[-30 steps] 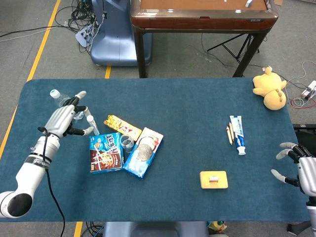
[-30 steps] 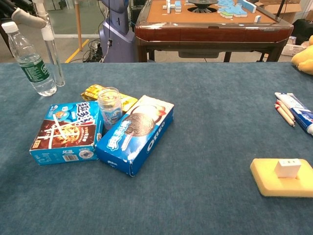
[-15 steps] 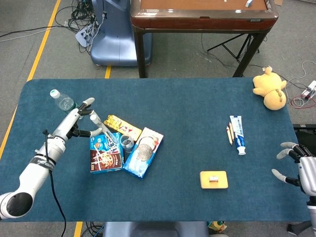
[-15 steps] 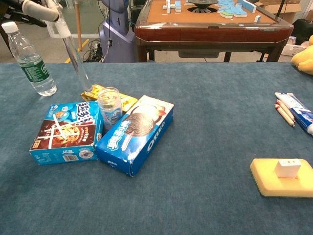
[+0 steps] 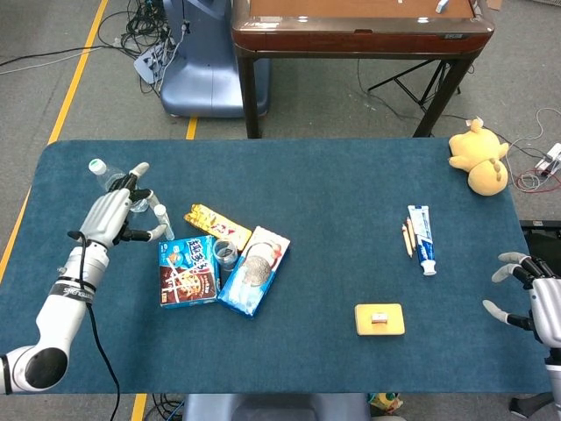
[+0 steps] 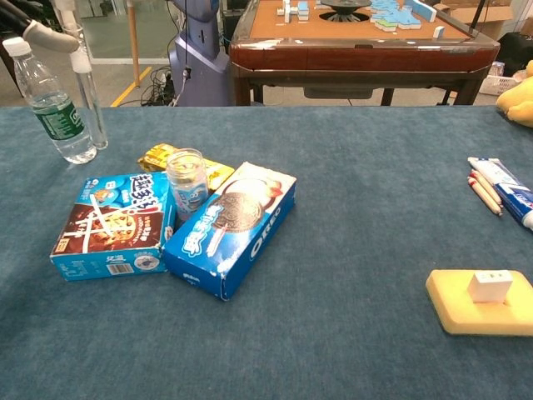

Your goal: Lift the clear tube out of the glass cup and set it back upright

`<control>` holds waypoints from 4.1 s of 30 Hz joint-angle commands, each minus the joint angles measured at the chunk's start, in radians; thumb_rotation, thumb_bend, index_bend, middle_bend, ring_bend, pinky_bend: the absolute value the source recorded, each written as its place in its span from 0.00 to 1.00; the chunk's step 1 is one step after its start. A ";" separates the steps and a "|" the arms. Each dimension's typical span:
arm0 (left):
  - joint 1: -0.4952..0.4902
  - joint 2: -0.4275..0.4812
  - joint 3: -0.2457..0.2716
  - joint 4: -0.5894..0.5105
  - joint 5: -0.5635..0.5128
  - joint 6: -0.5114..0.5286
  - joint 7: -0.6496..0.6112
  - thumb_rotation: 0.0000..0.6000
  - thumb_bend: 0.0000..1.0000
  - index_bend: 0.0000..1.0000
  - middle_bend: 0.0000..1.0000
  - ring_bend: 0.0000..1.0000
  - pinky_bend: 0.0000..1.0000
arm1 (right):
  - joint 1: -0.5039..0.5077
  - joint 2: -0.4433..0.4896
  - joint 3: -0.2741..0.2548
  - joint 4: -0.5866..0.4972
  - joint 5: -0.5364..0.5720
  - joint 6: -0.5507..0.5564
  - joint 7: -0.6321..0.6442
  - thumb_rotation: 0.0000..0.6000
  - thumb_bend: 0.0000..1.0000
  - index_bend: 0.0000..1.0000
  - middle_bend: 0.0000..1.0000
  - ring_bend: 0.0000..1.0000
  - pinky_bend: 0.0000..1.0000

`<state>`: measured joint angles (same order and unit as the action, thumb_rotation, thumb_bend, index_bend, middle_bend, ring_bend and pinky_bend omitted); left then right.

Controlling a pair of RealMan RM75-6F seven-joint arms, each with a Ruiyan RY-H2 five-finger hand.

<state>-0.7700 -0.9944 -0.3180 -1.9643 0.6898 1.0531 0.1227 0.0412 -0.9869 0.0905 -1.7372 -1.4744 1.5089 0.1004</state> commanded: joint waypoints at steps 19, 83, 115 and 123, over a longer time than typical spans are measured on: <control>-0.038 -0.036 -0.106 -0.007 -0.164 -0.084 -0.160 1.00 0.28 0.62 0.00 0.00 0.00 | -0.002 0.004 0.001 0.000 -0.001 0.003 0.009 1.00 0.01 0.53 0.32 0.27 0.50; -0.113 -0.240 -0.003 0.112 -0.073 -0.075 -0.062 1.00 0.28 0.60 0.00 0.00 0.00 | -0.011 0.018 0.007 -0.001 -0.002 0.021 0.035 1.00 0.01 0.53 0.32 0.27 0.50; -0.104 -0.342 0.036 0.199 -0.051 -0.097 -0.005 1.00 0.28 0.56 0.00 0.00 0.00 | -0.014 0.021 0.008 -0.002 -0.002 0.025 0.040 1.00 0.01 0.53 0.32 0.27 0.50; -0.105 -0.361 0.040 0.214 -0.052 -0.104 0.004 1.00 0.28 0.49 0.00 0.00 0.00 | -0.014 0.022 0.009 -0.002 -0.002 0.024 0.043 1.00 0.01 0.53 0.32 0.27 0.50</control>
<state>-0.8752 -1.3550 -0.2786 -1.7509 0.6379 0.9500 0.1261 0.0271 -0.9647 0.0989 -1.7391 -1.4766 1.5332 0.1435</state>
